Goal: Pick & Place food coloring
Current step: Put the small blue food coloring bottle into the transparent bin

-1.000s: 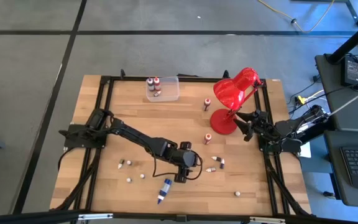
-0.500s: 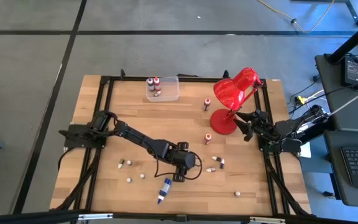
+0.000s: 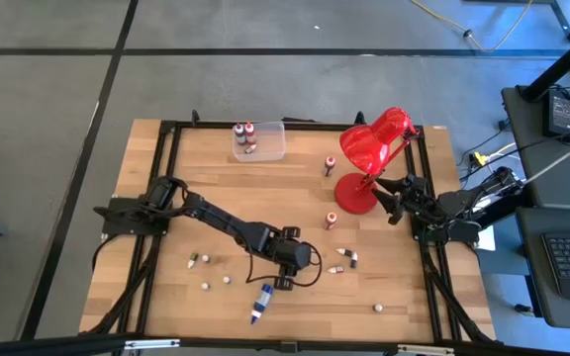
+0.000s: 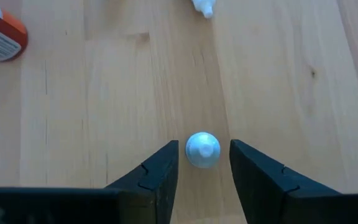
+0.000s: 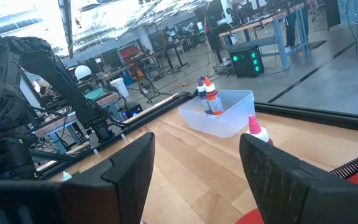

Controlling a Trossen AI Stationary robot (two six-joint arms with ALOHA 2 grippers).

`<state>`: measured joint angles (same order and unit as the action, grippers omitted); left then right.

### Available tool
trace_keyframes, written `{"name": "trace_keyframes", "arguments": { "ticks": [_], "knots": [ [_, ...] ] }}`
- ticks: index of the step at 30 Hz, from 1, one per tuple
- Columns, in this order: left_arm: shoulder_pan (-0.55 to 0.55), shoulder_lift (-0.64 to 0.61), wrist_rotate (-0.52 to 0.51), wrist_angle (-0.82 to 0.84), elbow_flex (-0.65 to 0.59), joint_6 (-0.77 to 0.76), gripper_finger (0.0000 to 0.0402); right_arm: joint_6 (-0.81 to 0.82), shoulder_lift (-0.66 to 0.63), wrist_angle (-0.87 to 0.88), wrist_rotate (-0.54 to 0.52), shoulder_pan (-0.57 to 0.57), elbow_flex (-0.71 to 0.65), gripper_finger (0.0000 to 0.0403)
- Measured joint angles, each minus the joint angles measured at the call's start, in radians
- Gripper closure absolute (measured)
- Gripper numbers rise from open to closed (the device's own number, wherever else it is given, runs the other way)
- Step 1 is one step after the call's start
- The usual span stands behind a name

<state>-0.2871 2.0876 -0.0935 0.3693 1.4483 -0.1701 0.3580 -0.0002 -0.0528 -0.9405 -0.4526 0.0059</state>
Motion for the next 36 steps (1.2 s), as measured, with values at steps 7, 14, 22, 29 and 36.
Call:
{"name": "trace_keyframes", "arguments": {
  "ticks": [7,14,22,29,36],
  "knots": [
    [0.000,0.000,-0.001,0.001,0.000,0.000,0.0291,0.000,0.000,0.000,0.000,0.000,0.000,0.0166],
    [0.000,0.000,-0.002,0.000,0.000,0.000,0.0316,0.000,0.000,0.000,0.000,0.000,0.000,0.0166],
    [0.000,0.000,-0.002,0.000,0.000,-0.006,0.0328,0.000,0.000,0.000,0.000,0.000,0.000,0.0166],
    [0.031,-0.065,-0.010,0.165,0.034,-0.163,0.0330,0.000,0.000,0.000,-0.001,0.000,0.000,0.0166],
    [0.140,-0.229,-0.206,0.442,0.061,-0.186,0.0330,0.000,0.000,0.001,-0.001,0.000,0.000,0.0166]
  ]
}}
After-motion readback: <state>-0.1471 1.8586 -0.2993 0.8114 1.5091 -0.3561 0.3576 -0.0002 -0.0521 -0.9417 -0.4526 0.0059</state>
